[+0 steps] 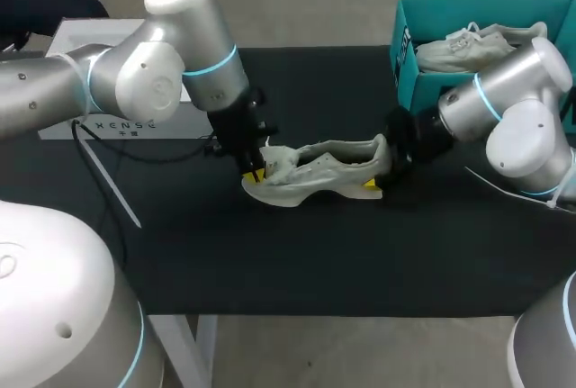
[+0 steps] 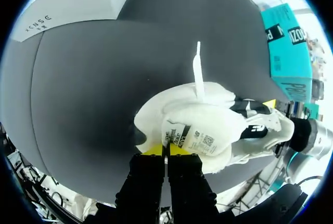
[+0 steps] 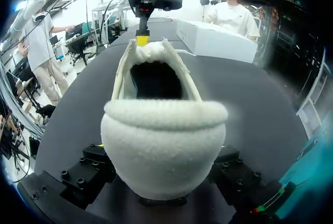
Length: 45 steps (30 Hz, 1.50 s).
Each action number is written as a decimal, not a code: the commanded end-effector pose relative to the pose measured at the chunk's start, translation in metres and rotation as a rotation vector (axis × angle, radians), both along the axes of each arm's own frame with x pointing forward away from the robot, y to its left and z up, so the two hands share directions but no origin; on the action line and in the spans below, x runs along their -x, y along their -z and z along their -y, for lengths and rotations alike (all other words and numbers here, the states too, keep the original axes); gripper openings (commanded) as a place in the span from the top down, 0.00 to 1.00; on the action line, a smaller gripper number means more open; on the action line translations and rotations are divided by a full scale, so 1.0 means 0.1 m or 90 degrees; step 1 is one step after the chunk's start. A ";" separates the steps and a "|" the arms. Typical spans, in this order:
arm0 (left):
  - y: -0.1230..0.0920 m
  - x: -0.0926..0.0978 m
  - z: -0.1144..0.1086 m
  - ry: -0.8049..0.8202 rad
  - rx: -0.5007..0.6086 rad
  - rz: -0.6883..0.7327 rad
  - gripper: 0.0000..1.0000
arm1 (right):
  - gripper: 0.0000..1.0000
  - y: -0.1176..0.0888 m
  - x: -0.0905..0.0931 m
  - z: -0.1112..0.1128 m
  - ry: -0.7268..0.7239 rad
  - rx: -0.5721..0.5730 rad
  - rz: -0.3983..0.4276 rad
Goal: Take the shoe out of the shoebox, open the shoe tongue, remove and reinsert the insole, then place the shoe into the shoebox
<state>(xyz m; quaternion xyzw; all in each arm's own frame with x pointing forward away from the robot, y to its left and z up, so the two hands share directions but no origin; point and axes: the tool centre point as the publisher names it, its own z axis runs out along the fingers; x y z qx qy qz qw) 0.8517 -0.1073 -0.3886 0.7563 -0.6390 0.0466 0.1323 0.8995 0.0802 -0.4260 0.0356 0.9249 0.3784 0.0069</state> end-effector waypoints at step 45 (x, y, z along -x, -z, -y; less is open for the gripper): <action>-1.20 -0.46 0.44 1.032 -0.039 0.114 1.00 | 1.00 0.05 -0.02 -0.01 0.001 0.000 0.001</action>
